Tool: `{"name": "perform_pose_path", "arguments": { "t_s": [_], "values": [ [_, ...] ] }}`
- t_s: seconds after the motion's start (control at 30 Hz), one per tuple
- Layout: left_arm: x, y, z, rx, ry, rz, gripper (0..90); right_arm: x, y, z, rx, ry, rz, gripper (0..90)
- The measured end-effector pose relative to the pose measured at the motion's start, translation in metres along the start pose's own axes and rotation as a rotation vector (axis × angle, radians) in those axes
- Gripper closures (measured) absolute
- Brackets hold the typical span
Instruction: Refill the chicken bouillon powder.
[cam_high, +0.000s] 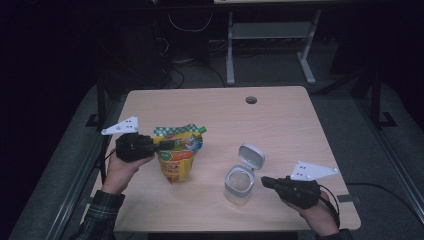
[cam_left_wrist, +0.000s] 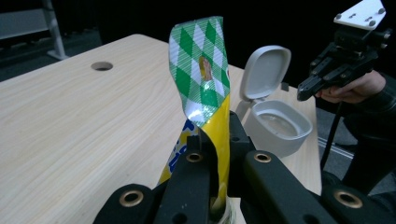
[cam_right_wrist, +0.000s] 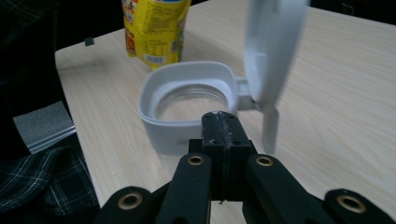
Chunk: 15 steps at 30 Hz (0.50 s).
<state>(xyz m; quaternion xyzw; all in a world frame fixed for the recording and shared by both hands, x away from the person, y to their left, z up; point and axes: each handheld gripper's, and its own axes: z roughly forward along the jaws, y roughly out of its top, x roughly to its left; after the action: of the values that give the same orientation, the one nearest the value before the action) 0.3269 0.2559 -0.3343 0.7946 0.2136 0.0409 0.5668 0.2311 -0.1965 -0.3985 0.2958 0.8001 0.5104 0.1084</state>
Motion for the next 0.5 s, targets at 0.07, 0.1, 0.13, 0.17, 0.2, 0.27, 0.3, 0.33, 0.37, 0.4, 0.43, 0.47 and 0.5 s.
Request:
{"name": "perform_pose_path", "arguments": {
  "t_s": [0.07,0.1,0.13,0.17,0.2,0.27,0.3,0.33,0.37,0.4,0.43,0.47,0.5],
  "values": [
    [-0.002,0.002,0.000,-0.011,-0.009,0.003,90.0,0.004,0.004,0.003,-0.005,0.008,-0.010,89.8],
    [-0.003,0.004,-0.001,-0.012,-0.015,0.005,90.0,0.007,0.007,0.006,-0.002,0.015,-0.015,89.8],
    [-0.004,0.005,-0.001,-0.018,-0.021,0.003,90.0,0.007,0.007,0.006,-0.002,0.015,-0.015,89.8],
    [-0.006,0.006,-0.001,-0.022,-0.023,0.005,90.0,0.009,0.009,0.008,-0.002,0.018,-0.016,89.8],
    [-0.007,0.007,-0.002,-0.023,-0.026,0.008,90.0,0.010,0.011,0.010,-0.002,0.025,-0.026,89.8],
    [-0.009,0.010,-0.003,-0.030,-0.036,0.010,90.0,0.013,0.015,0.014,-0.004,0.032,-0.038,89.8],
    [-0.010,0.012,-0.003,-0.033,-0.039,0.013,90.0,0.015,0.017,0.016,-0.005,0.038,-0.040,89.8],
    [-0.011,0.013,-0.003,-0.035,-0.045,0.008,90.0,0.017,0.020,0.019,-0.007,0.040,-0.042,89.8],
    [-0.012,0.014,-0.004,-0.037,-0.051,0.010,90.0,0.018,0.021,0.020,-0.008,0.039,-0.047,89.8],
    [-0.013,0.016,-0.004,-0.040,-0.055,0.012,90.0,0.019,0.023,0.023,-0.010,0.044,-0.050,89.8],
    [-0.015,0.018,-0.004,-0.041,-0.059,0.015,90.0,0.021,0.024,0.025,-0.008,0.045,-0.053,89.8],
    [-0.016,0.020,-0.004,-0.043,-0.063,0.014,90.0,0.022,0.025,0.028,-0.006,0.050,-0.053,89.8],
    [-0.017,0.022,-0.005,-0.044,-0.064,0.020,90.0,0.026,0.028,0.033,-0.002,0.054,-0.060,89.8]
  ]
}}
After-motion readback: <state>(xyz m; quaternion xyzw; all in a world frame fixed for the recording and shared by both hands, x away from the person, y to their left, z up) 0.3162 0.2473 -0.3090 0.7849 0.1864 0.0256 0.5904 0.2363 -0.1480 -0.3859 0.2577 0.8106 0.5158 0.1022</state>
